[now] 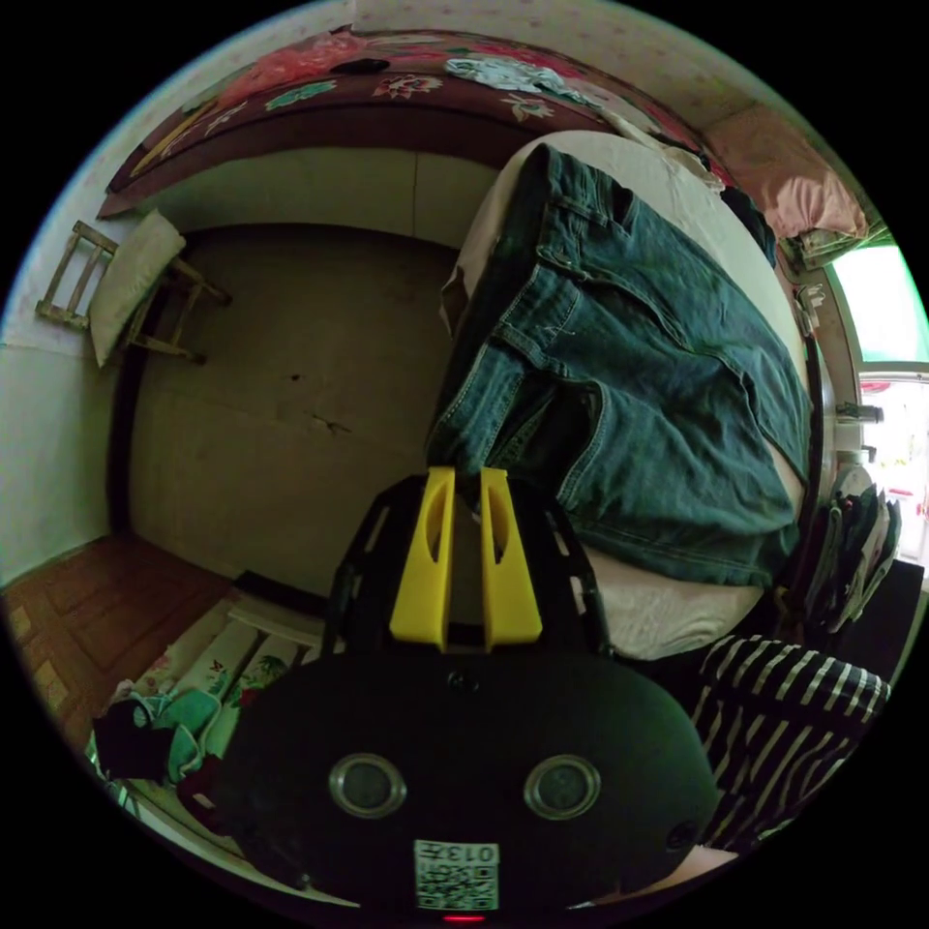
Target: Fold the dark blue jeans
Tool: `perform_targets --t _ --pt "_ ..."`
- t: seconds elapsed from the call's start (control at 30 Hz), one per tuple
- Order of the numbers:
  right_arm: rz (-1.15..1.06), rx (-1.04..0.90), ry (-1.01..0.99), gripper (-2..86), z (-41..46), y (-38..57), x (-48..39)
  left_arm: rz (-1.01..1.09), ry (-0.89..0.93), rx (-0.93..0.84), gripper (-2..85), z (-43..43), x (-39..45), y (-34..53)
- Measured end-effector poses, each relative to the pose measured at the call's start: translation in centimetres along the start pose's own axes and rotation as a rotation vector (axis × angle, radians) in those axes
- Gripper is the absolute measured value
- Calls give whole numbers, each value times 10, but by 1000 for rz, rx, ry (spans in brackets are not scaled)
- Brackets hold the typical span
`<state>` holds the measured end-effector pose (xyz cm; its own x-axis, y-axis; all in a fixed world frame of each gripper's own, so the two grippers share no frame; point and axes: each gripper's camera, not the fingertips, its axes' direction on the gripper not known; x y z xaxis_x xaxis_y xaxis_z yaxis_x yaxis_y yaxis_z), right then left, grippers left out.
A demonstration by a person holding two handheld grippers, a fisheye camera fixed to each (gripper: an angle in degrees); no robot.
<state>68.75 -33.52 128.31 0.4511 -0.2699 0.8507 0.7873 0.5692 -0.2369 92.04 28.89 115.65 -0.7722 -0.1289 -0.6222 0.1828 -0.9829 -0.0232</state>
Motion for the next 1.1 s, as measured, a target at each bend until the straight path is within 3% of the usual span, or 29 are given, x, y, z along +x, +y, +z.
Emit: perform_targets --t 0.2,0.33,0.43,0.73,0.9,1.1 --pt "317 44 -322 118 10 29 55 8 -10 -20 46 -16 7 -13" --pt "404 88 -360 131 10 29 76 28 -28 -39 46 -28 15 -23" --pt "483 122 -517 117 13 26 87 34 -35 -42 45 -36 20 -28" --pt "350 126 -227 24 -26 5 45 43 -15 -22 47 -65 29 -33" --pt "12 181 66 13 -79 -6 -24 111 -17 21 49 -98 42 -34" --pt "-174 399 237 9 -141 -28 -86 249 -30 111 55 -164 70 -43"
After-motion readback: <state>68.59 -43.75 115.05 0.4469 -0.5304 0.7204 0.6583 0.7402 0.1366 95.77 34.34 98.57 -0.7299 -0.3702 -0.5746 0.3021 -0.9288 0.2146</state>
